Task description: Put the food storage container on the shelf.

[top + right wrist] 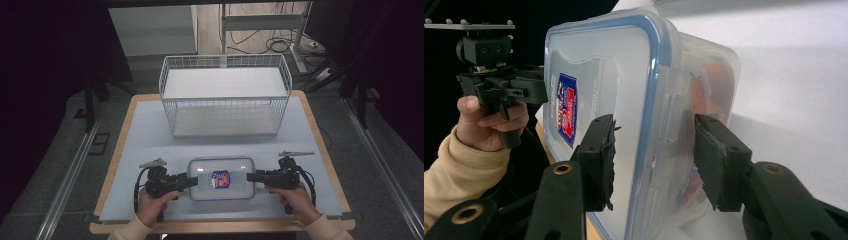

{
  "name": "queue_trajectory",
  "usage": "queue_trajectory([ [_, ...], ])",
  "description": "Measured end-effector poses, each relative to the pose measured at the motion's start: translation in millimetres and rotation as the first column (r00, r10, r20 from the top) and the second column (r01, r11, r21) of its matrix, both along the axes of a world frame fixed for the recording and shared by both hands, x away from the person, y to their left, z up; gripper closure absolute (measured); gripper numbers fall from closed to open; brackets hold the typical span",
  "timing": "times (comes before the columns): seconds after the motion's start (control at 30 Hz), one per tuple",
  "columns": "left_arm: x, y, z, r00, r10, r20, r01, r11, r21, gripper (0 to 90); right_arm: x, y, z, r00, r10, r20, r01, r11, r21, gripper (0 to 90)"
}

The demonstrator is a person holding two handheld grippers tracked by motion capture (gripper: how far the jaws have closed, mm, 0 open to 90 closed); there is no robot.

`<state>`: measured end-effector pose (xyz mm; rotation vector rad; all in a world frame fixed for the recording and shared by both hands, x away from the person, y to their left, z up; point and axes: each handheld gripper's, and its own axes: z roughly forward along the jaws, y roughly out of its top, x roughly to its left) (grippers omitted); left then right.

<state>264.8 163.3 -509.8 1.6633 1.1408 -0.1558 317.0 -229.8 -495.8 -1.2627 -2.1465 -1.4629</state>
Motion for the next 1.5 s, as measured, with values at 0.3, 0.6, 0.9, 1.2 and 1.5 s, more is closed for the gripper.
queue_trajectory([
  [0.3, -1.7, -2.4, 2.4, 0.9999, 0.009, 0.009, -0.009, 1.0, 0.002, 46.8, -2.0, -0.5, 1.7, 0.9998, -0.019, -0.002, 0.019, 1.0, 0.001, 53.3],
  [0.6, -2.4, -4.8, 6.2, 0.9993, 0.012, 0.036, -0.013, 0.9998, 0.016, 47.5, -2.4, -1.5, 3.8, 0.9996, -0.025, 0.015, 0.025, 1.0, -0.006, 53.0],
  [0.9, -0.8, -3.9, 10.4, 0.9988, 0.024, 0.043, -0.024, 0.9997, 0.004, 49.0, -1.8, -1.9, 5.7, 0.9992, -0.032, 0.025, 0.032, 1.0, 0.0, 52.9],
  [1.2, 2.4, -3.4, 18.5, 0.9973, 0.032, 0.066, -0.032, 0.9995, 0.005, 48.9, 1.3, -1.4, 12.1, 0.9988, -0.036, 0.034, 0.036, 0.999, 0.01, 52.9],
  [1.5, 9.9, -2.6, 31.8, 0.9944, 0.04, 0.098, -0.04, 0.9992, 0.0, 49.0, 9.7, -0.1, 25.5, 0.9973, -0.034, 0.065, 0.033, 0.999, 0.014, 52.9],
])
